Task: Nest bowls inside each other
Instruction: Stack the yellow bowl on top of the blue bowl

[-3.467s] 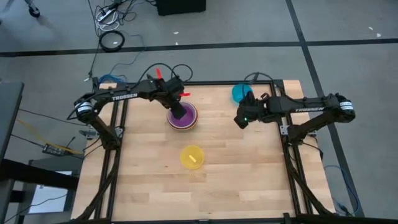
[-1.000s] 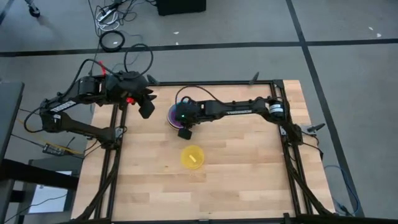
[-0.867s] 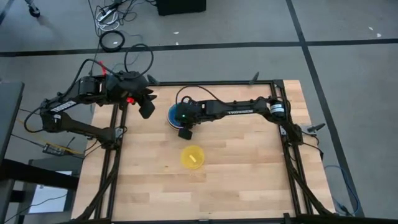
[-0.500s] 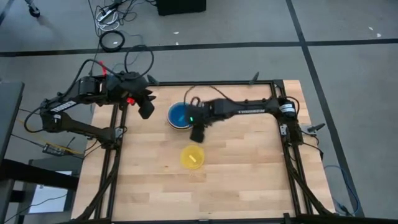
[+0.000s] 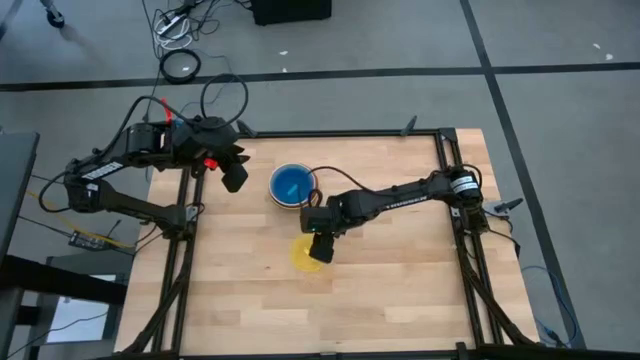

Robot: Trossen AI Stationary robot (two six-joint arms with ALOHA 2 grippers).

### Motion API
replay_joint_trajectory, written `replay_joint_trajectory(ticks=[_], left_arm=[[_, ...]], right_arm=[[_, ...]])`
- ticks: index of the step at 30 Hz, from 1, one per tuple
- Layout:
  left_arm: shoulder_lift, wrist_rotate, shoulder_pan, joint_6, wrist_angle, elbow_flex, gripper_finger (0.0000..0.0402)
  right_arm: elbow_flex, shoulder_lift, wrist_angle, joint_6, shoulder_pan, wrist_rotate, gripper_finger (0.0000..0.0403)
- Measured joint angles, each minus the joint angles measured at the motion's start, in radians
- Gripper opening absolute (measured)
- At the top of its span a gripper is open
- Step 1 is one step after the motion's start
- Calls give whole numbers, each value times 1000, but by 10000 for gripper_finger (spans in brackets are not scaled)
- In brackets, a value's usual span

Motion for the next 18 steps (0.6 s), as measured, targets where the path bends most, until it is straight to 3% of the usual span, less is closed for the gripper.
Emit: replay_joint_trajectory(ticks=[18], left_arm=[[1, -22, -52, -13, 2, 0, 127]], right_arm=[[-236, 1, 270, 80, -28, -74, 160]])
